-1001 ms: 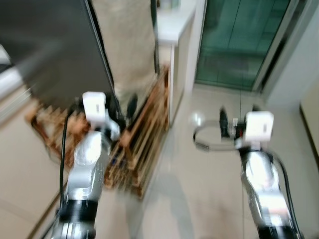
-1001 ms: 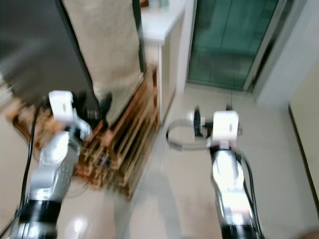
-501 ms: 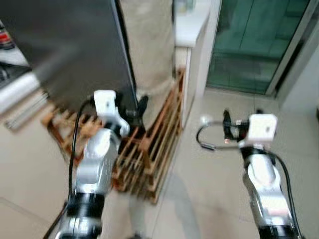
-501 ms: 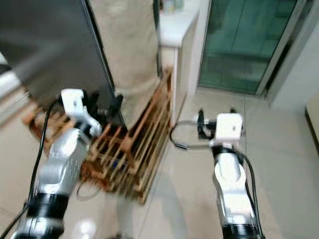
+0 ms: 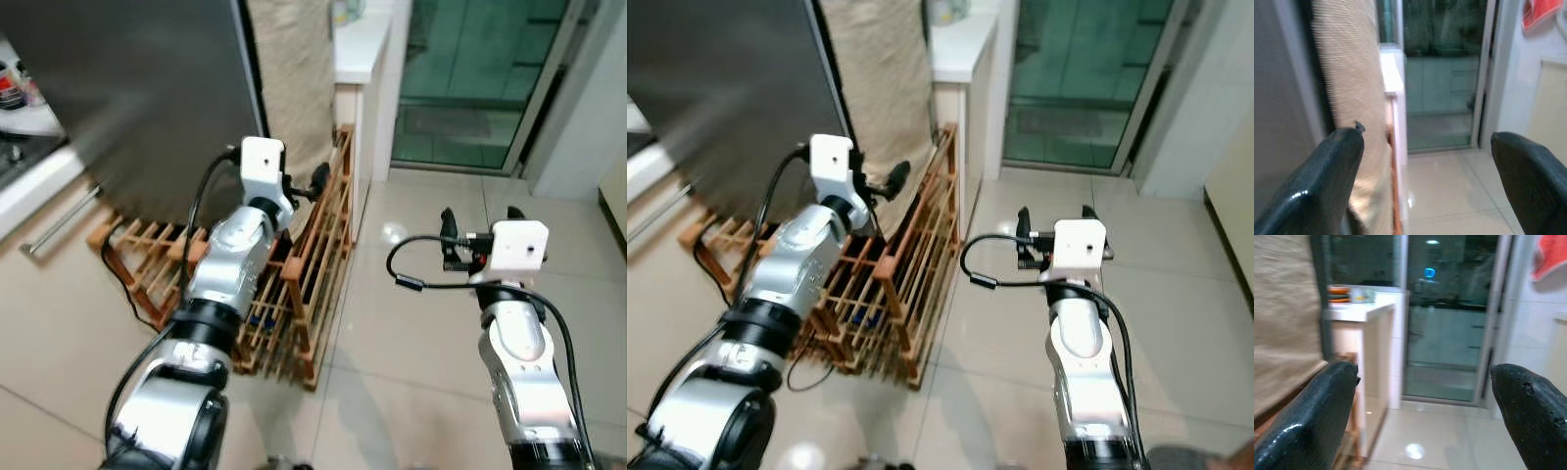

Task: Restocking fridge

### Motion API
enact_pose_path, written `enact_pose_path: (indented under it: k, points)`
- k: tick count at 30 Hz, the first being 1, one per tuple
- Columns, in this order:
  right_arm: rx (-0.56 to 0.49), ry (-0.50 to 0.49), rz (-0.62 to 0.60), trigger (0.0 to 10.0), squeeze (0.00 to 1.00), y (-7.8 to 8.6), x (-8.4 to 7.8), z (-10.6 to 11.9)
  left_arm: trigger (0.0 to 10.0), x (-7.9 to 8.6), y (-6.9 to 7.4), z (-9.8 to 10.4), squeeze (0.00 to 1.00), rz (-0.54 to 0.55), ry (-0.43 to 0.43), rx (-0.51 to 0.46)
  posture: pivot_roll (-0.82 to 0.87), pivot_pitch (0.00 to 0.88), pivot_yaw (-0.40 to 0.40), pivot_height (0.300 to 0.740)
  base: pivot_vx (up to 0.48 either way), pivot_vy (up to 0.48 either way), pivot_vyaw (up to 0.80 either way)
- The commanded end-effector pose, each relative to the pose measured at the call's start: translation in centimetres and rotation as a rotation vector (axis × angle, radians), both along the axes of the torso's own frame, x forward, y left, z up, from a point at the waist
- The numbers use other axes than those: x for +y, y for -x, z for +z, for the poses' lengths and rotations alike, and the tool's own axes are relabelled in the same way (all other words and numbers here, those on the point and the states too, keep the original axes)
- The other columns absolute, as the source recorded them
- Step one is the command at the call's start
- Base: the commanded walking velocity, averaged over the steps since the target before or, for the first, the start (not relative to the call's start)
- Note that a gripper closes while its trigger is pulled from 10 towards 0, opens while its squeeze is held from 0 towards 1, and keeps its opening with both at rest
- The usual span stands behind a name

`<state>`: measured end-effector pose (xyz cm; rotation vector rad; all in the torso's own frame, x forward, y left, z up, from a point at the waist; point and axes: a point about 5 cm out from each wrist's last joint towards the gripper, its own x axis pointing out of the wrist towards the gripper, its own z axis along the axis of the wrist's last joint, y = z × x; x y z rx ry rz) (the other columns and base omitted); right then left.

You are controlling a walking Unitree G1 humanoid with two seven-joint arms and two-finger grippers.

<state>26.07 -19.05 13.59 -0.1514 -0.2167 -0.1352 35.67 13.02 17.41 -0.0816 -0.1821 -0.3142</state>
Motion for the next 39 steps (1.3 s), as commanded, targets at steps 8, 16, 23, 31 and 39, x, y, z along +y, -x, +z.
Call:
enact_pose_path:
  k: [8,16,23,31,39]
  points:
    - [-0.078,-0.111,-0.163,10.0,0.0,5.0,-2.8,1.3,10.0,3.5,7.1,-1.0,0.0,0.224,0.107,0.022,-0.1,0.0,0.098,0.732,0.0,0.0,0.0]
    - [-0.119,-0.019,-0.058,10.0,0.0,3.0,-1.0,2.7,10.0,1.9,6.8,2.2,0.0,0.083,0.163,-0.061,-0.07,0.0,0.101,0.732,0.313,0.0,0.0]
    - [-0.108,-0.007,-0.052,10.0,0.0,1.3,-1.0,2.9,10.0,1.2,6.2,2.9,0.0,0.052,0.156,-0.06,-0.07,0.0,0.103,0.732,0.465,0.0,0.0]
    - [-0.099,-0.004,-0.041,10.0,0.0,0.8,-0.7,2.6,10.0,0.8,6.0,3.0,0.0,0.035,0.138,-0.061,-0.07,0.0,0.1,0.732,0.465,0.0,0.0]
    - [-0.091,0.008,-0.028,10.0,0.0,0.5,-0.7,2.5,10.0,0.5,4.9,3.3,0.0,0.001,0.095,-0.059,-0.07,0.0,0.089,0.732,0.059,0.0,0.0]
